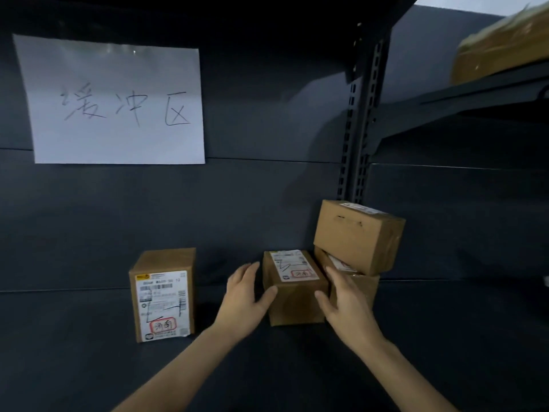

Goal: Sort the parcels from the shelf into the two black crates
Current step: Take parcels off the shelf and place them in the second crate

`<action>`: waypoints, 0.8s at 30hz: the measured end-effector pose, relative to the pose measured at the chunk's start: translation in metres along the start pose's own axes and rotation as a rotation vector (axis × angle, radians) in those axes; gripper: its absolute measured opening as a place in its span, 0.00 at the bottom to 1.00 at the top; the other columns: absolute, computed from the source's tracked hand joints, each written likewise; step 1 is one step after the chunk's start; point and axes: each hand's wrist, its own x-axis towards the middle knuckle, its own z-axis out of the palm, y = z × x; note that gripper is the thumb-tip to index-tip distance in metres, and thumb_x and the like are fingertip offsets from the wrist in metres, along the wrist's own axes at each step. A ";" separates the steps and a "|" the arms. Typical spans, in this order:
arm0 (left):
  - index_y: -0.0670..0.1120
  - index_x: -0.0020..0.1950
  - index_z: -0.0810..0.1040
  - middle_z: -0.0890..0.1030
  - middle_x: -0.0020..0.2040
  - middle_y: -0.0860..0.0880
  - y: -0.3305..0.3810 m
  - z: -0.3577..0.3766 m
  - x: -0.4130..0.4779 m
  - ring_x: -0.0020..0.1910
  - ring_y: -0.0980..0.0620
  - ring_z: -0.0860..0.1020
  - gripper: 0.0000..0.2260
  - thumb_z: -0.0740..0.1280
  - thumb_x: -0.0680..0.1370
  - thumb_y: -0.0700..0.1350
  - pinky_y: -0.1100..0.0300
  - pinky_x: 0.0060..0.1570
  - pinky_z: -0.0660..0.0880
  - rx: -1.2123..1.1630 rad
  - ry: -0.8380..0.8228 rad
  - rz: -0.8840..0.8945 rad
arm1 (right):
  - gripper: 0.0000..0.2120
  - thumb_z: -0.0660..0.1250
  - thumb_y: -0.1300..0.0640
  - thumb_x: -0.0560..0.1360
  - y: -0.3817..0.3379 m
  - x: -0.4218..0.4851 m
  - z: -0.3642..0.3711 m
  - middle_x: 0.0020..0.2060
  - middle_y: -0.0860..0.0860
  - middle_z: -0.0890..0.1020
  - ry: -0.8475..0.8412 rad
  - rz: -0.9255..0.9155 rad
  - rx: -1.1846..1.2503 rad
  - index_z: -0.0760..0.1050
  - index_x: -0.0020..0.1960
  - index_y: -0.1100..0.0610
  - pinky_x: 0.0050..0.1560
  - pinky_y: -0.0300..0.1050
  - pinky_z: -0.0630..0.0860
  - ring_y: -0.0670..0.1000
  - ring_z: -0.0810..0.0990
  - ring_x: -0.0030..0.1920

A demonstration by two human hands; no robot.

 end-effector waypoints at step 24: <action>0.54 0.73 0.60 0.71 0.67 0.56 -0.010 0.008 -0.005 0.65 0.58 0.69 0.21 0.57 0.81 0.42 0.63 0.63 0.65 -0.581 -0.081 -0.206 | 0.22 0.61 0.55 0.78 -0.013 0.006 0.031 0.66 0.48 0.72 -0.106 0.203 0.492 0.61 0.71 0.52 0.61 0.38 0.64 0.45 0.69 0.65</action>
